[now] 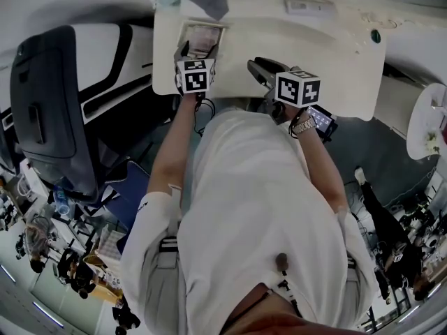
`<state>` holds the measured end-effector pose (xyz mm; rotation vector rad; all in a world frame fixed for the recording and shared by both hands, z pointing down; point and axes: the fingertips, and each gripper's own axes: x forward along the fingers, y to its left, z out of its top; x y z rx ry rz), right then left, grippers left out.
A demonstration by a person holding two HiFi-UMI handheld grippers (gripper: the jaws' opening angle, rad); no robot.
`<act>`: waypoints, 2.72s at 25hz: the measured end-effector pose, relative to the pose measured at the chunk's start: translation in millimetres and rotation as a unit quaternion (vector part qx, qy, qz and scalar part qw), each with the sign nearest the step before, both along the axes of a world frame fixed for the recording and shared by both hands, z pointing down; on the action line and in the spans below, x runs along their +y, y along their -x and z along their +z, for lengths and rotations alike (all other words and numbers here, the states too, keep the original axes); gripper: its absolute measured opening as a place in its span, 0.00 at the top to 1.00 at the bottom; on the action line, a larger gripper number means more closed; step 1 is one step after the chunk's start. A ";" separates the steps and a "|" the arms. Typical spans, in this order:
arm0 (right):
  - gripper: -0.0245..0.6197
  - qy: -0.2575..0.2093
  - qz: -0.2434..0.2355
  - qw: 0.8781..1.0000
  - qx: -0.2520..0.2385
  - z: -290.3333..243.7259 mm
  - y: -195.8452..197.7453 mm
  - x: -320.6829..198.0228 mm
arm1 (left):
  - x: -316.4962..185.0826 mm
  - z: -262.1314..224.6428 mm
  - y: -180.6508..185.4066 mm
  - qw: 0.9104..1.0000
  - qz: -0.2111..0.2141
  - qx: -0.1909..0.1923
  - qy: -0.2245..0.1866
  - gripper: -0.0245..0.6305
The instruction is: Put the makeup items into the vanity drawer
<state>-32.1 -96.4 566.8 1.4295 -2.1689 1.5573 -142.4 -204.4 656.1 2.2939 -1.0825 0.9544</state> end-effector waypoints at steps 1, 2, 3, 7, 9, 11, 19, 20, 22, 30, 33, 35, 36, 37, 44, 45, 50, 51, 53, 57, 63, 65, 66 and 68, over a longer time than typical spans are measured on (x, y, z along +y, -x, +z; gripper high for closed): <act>0.79 -0.001 0.001 1.000 0.002 -0.9 -0.6 0.6 | -0.4 2.5 -0.5 1.000 0.001 -0.002 0.008 0.40; 0.79 -0.002 0.001 1.000 0.004 -1.6 -1.3 1.2 | -0.9 4.5 -0.6 1.000 0.002 -0.003 0.013 0.40; 0.79 -0.002 0.002 1.000 0.006 -2.0 -2.1 1.9 | -1.3 6.0 -0.4 1.000 0.003 -0.005 0.015 0.40; 0.80 -0.005 0.007 1.000 0.011 -2.5 -6.1 4.4 | -3.5 9.3 0.1 1.000 0.007 -0.011 0.013 0.39; 0.81 -0.008 0.009 1.000 0.012 -4.1 -7.6 5.7 | -3.7 9.4 -0.9 1.000 0.008 -0.012 0.014 0.39; 0.82 -0.012 0.011 1.000 0.016 -6.7 -8.1 6.9 | -2.6 8.5 -1.0 1.000 0.006 -0.009 0.010 0.39; 0.90 -0.028 0.016 0.999 0.029 -13.9 -11.3 10.9 | 3.4 0.1 3.5 1.000 -0.009 -0.003 -0.014 0.38; 0.91 -0.029 0.018 0.999 0.031 -14.7 -11.9 11.6 | 4.0 -3.0 5.3 1.000 -0.014 -0.002 -0.019 0.41; 0.95 -0.033 0.021 0.999 0.036 -16.4 -14.0 13.6 | 5.3 -12.1 9.2 0.999 -0.026 0.000 -0.033 0.51; 0.95 -0.065 0.059 0.995 0.049 -33.9 -41.4 31.4 | 25.9 -66.4 -5.6 0.993 -0.057 0.030 -0.100 0.95; 0.95 -0.081 0.077 0.993 0.047 -45.8 -57.6 41.3 | 40.3 -80.9 -28.4 0.992 -0.044 0.050 -0.104 0.95; 0.95 -0.092 0.087 0.991 0.047 -55.4 -68.4 50.1 | 52.6 -89.9 -45.7 0.992 -0.034 0.066 -0.103 0.95; 0.95 -0.098 0.092 0.990 0.047 -60.4 -74.0 54.9 | 59.5 -94.9 -54.5 0.992 -0.029 0.075 -0.102 0.95; 0.95 -0.105 0.097 0.989 0.048 -65.6 -79.8 59.9 | 66.6 -100.3 -63.2 0.991 -0.025 0.084 -0.102 0.95; 0.95 -0.161 0.128 0.976 0.065 -107.7 -126.0 101.0 | 125.5 -153.2 -121.4 0.983 0.001 0.150 -0.109 0.95; 0.95 -0.169 0.132 0.974 0.066 -113.0 -132.2 106.9 | 134.4 -160.7 -128.9 0.981 0.007 0.157 -0.111 0.95; 0.95 -0.198 0.151 0.966 0.074 -133.0 -160.9 137.3 | 177.6 -195.0 -161.6 0.974 0.029 0.185 -0.127 0.95; 0.95 -0.203 0.155 0.964 0.076 -137.5 -165.7 144.0 | 186.7 -202.5 -167.9 0.972 0.034 0.192 -0.128 0.95; 0.95 -0.217 0.162 0.959 0.085 -148.1 -175.2 157.0 | 203.7 -217.6 -180.1 0.969 0.043 0.207 -0.131 0.95; 0.95 -0.254 0.156 0.947 0.121 -166.2 -183.4 178.4 | 231.4 -241.0 -194.0 0.961 0.049 0.230 -0.146 0.95; 0.95 -0.292 0.116 0.932 0.179 -173.6 -167.8 198.6 | 274.7 -248.9 -203.6 0.957 0.058 0.240 -0.151 0.95; 0.95 -0.296 0.102 0.934 0.172 -170.2 -159.1 204.2 | 286.4 -237.1 -205.1 0.961 0.063 0.229 -0.140 0.95; 0.95 -0.295 0.096 0.935 0.170 -167.6 -155.5 207.8 | 290.8 -231.3 -205.2 0.963 0.064 0.226 -0.132 0.95; 0.95 -0.289 0.089 0.937 0.173 -163.2 -150.2 214.6 | 295.9 -225.8 -204.1 0.964 0.068 0.225 -0.121 0.95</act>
